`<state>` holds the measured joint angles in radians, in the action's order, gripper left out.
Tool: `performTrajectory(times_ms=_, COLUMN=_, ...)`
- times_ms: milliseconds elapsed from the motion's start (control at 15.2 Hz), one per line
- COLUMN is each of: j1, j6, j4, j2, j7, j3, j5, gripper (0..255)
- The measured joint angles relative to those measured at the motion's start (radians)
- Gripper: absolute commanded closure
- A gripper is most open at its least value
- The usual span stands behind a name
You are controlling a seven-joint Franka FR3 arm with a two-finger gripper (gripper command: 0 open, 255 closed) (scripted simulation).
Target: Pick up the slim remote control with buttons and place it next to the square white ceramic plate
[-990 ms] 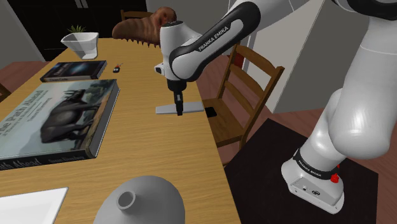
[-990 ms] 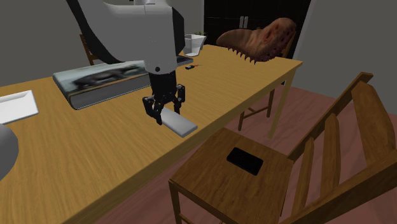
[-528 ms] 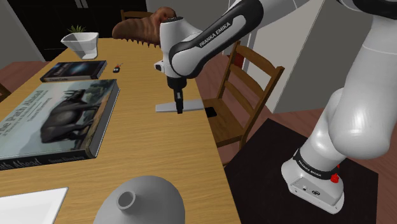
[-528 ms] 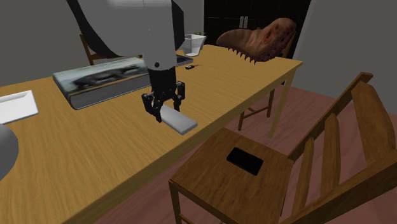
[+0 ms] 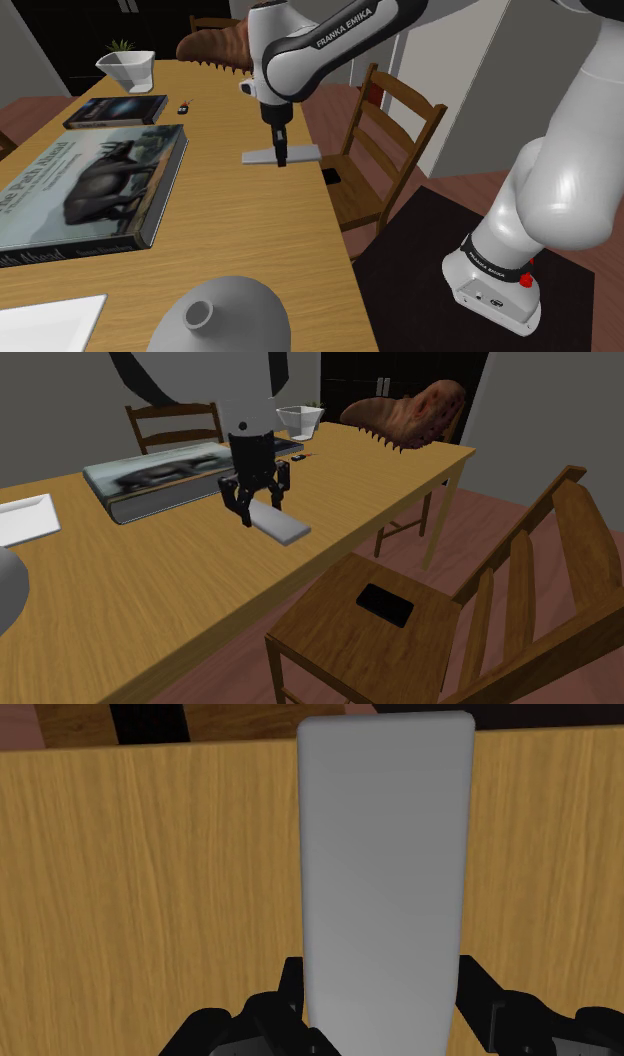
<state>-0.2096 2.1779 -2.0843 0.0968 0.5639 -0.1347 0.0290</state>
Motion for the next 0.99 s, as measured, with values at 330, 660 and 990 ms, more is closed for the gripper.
performTrajectory(times_ms=330, j1=-0.001, j6=-0.062, j4=0.038, j2=-0.024, j7=0.001, j3=-0.001, j5=-0.005, gripper=255)
performTrajectory(times_ms=660, j1=-0.038, j6=-0.093, j4=0.054, j2=-0.039, j7=-0.067, j3=-0.035, j5=-0.006, gripper=255)
performTrajectory(times_ms=990, j1=-0.099, j6=-0.082, j4=0.039, j2=-0.040, j7=-0.184, j3=-0.089, j5=-0.002, gripper=255)
